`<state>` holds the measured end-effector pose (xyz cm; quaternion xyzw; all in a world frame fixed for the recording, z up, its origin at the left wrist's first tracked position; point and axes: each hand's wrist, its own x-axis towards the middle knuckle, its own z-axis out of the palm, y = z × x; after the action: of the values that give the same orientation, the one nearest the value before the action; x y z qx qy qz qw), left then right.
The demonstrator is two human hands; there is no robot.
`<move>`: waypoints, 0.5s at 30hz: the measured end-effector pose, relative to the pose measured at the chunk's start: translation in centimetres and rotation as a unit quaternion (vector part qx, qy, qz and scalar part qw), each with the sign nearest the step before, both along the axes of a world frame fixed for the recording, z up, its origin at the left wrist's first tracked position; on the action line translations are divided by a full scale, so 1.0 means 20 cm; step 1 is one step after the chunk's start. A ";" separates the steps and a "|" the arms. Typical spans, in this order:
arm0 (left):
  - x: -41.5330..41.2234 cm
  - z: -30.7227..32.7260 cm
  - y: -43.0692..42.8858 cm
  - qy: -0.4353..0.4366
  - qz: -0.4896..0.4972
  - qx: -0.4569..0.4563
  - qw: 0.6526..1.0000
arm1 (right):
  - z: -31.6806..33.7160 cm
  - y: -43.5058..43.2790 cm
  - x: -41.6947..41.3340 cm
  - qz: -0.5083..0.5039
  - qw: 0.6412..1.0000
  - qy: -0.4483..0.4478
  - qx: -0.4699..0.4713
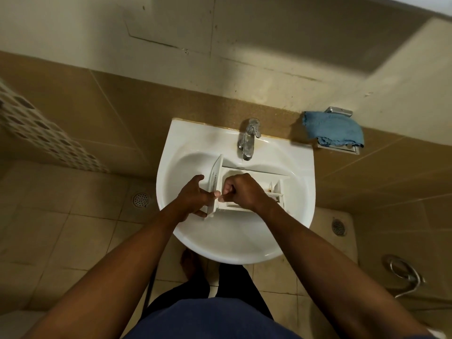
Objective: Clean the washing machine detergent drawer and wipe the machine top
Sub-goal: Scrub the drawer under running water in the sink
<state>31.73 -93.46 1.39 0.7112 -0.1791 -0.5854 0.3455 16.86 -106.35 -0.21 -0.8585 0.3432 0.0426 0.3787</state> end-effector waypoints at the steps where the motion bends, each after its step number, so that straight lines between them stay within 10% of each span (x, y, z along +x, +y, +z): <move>1: 0.00 0.00 0.00 0.003 0.000 0.000 1.000 | 0.00 -0.01 -0.01 -0.003 1.000 0.001 0.013; 5: 0.01 -0.01 0.01 0.015 0.000 0.001 1.000 | 0.06 -0.13 -0.03 -0.185 0.972 -0.084 0.118; 8: 0.01 -0.02 0.00 0.009 0.001 0.002 1.000 | 0.09 -0.24 0.01 -0.381 0.841 -0.222 0.315; 15: 0.00 -0.02 0.00 -0.006 0.001 0.005 1.000 | 0.00 -0.26 0.07 -0.458 0.620 -0.342 0.537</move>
<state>31.74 -93.51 0.89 0.7167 -0.1779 -0.5813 0.3417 18.35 -111.52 -0.21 -0.1864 0.4539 -0.2567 0.8326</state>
